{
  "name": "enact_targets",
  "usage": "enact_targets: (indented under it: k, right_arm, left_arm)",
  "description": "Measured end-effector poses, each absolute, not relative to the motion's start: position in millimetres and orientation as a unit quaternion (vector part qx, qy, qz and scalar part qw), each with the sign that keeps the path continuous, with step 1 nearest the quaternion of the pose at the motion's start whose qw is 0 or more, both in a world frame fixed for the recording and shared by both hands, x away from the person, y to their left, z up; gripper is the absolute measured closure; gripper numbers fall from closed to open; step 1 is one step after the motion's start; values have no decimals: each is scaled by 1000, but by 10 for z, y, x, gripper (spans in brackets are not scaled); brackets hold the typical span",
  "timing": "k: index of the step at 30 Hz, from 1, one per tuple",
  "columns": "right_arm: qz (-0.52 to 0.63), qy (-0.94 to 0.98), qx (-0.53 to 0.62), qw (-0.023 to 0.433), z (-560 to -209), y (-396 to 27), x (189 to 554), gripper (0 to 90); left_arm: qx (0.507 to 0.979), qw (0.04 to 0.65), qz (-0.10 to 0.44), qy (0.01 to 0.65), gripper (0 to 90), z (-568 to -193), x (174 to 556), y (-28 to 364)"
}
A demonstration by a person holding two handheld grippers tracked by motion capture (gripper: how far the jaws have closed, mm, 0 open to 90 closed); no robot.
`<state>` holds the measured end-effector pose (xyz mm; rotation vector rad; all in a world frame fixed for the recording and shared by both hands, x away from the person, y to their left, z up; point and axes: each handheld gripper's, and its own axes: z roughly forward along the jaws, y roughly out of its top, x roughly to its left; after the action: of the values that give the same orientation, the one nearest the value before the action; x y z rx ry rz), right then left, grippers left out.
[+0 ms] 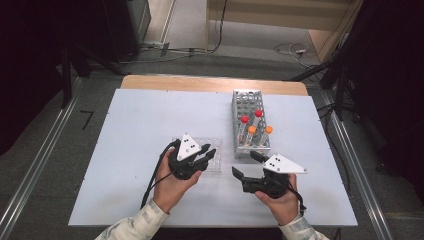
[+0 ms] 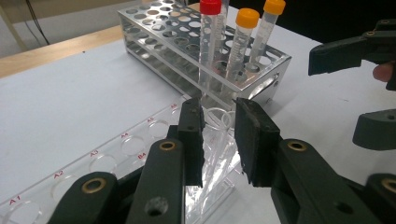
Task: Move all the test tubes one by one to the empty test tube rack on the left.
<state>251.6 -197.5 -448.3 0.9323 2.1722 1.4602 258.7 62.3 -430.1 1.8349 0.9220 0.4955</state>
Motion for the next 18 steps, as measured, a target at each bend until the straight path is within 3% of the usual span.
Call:
enact_targets:
  k: [18]
  right_arm:
    - [513, 760, 345, 198, -4473, -2060, 2572, 172]
  left_arm:
    - [742, 511, 193, 388, 638, -4257, 2589, 683]
